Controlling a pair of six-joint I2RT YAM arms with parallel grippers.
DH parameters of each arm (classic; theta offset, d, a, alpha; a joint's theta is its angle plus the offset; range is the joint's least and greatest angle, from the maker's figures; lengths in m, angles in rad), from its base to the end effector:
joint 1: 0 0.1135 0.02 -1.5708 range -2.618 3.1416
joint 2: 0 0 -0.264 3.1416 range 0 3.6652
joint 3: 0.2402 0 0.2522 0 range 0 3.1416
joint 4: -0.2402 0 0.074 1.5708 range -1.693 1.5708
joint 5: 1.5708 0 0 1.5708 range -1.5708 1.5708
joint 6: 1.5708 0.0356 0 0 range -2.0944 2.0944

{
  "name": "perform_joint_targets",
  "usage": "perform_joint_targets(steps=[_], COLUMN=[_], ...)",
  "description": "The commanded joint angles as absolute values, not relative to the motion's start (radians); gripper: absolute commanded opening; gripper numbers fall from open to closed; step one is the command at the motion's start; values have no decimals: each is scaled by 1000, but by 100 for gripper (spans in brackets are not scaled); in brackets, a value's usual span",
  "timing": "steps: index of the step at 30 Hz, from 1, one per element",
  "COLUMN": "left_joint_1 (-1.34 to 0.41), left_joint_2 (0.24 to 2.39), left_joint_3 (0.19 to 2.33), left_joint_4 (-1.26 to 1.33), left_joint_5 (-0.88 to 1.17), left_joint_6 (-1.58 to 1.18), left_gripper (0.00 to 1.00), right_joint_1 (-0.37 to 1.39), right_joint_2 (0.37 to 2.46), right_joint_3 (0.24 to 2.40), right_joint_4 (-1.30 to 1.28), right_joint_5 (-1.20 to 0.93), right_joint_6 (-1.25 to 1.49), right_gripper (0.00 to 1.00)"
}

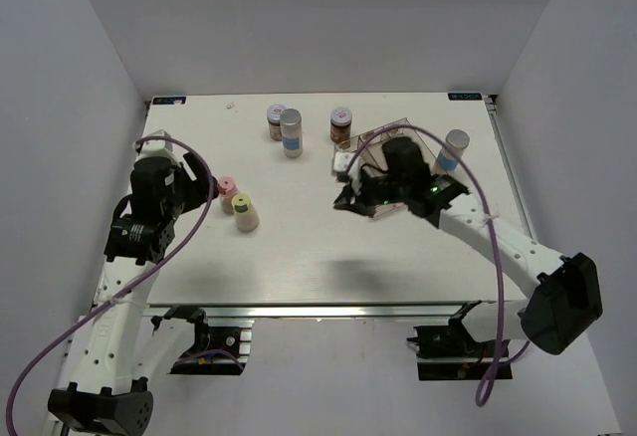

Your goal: Organize the condiment bottles

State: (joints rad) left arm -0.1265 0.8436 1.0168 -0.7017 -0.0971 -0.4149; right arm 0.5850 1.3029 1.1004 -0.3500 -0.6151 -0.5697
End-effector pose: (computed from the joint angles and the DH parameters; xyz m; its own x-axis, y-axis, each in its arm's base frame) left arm 0.1690 -0.0180 0.3569 -0.4749 -0.3440 -0.8100 -0.1627 0.9389 -0.3034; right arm 0.2303 0.1772 0.3235 0.0957 -0.4650 -0.8801 -0.9606 0.1887 -0.2041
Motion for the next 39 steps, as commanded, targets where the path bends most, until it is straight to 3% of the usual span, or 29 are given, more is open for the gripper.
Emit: perform_joint_targets(steps=[1,2,3,4,7,12,18,31,39], left_joint_1=[-124,-124,-124,-124,-124,-124,-124,-124,-124], left_joint_2=[805,805,805,802,776,752,747,769,788], left_joint_3=[1049,1049,1049,1045,1035,1029,1042,1032,1042], left_joint_4=[-833,-863,-874,-883,-905,-942,-986,-973,-969], left_joint_5=[-259,-268,-275,-275,-267,-247,-238,-201,-201], left_joint_6=[-492,-497,-502,-509,-528,-546,-554,-551,-531], left_gripper=[85,87,88,88,88,89,89,89,89], right_joint_1=[721,786,822,851,900,942,988,1039,1040], right_joint_2=[1331,1376,1411,1448,1645,1903,2086,2215,2260], right_joint_3=[1017,1014,1022,1070,1213,1456,1647,1770,1798], right_joint_4=[-76,-34,-8,36,-38,-48,-49,35,86], right_joint_5=[-498,-458,-404,-308,-276,-232,-181,-68,-8], right_joint_6=[-504,-433,-395,-359,-183,41,97,55,21], right_gripper=[13,18,32,69,89,89,89,88,74])
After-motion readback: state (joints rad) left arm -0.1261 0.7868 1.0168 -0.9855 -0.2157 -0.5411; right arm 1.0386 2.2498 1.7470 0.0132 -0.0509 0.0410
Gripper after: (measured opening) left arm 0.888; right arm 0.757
